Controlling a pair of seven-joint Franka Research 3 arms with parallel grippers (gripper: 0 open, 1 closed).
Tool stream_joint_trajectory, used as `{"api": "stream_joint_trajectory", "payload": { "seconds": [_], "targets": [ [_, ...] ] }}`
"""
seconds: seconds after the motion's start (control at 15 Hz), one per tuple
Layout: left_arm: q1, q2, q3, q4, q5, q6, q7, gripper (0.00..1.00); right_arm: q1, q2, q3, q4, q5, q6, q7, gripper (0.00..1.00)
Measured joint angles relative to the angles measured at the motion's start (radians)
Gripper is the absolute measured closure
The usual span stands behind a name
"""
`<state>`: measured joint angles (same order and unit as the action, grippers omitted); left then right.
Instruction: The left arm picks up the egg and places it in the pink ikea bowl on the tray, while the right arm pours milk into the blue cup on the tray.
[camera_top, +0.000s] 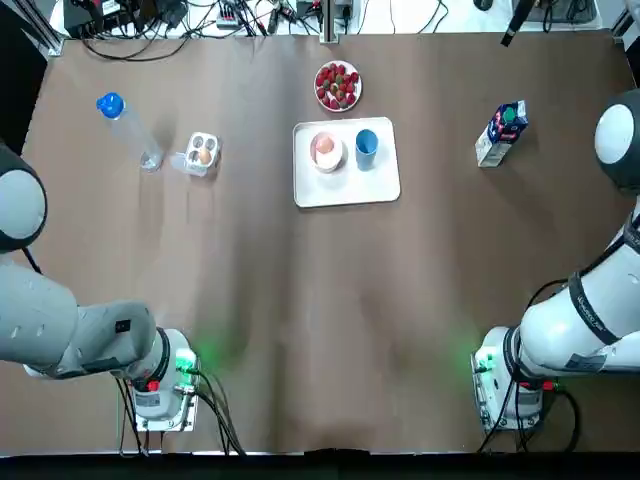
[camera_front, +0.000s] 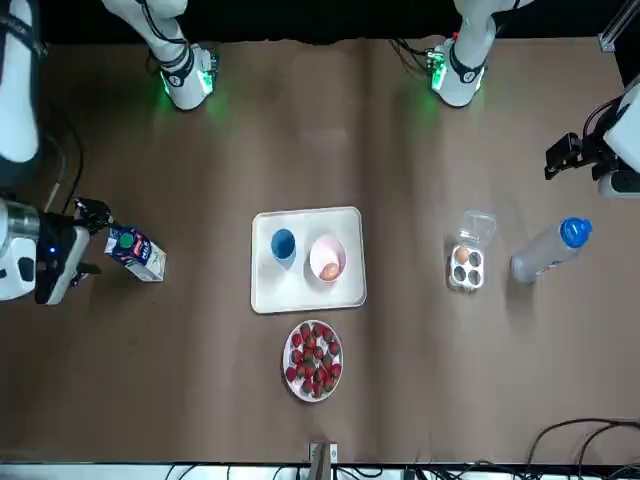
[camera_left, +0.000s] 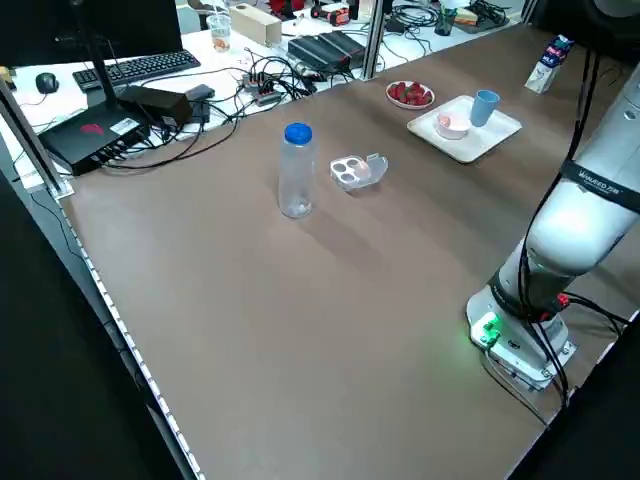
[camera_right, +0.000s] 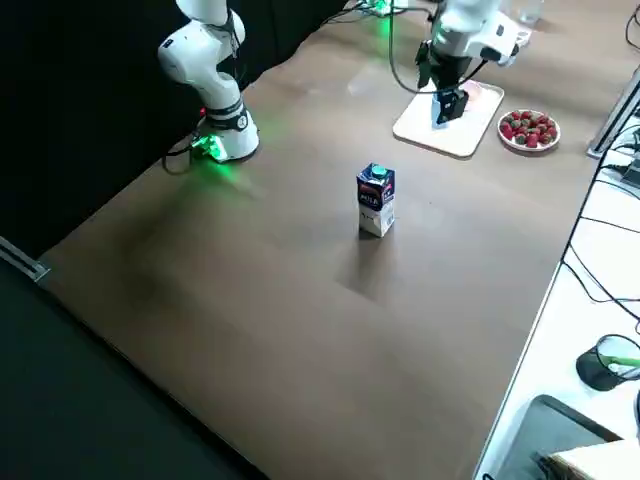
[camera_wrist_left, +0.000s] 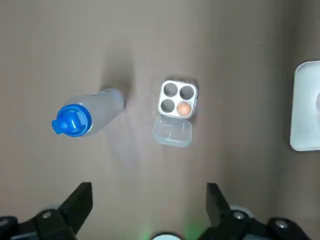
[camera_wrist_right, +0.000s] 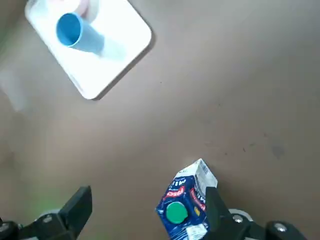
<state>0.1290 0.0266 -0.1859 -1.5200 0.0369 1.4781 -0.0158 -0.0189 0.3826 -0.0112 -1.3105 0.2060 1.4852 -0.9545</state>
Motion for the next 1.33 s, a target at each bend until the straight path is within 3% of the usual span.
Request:
{"api": "stream_joint_trajectory", "payload": {
  "seconds": [0.73,1.33],
  "targets": [
    [0.001,-0.014,-0.003,0.001,0.000,0.000,0.000,0.00,0.083,-0.121,-0.002,-0.014,-0.076,-0.034,0.726,0.00],
    [-0.001,-0.030,-0.014,0.001,0.000,-0.025,0.001,0.00,0.055,-0.350,-0.011,-0.281,-0.078,0.055,0.914,0.00]
  ]
}}
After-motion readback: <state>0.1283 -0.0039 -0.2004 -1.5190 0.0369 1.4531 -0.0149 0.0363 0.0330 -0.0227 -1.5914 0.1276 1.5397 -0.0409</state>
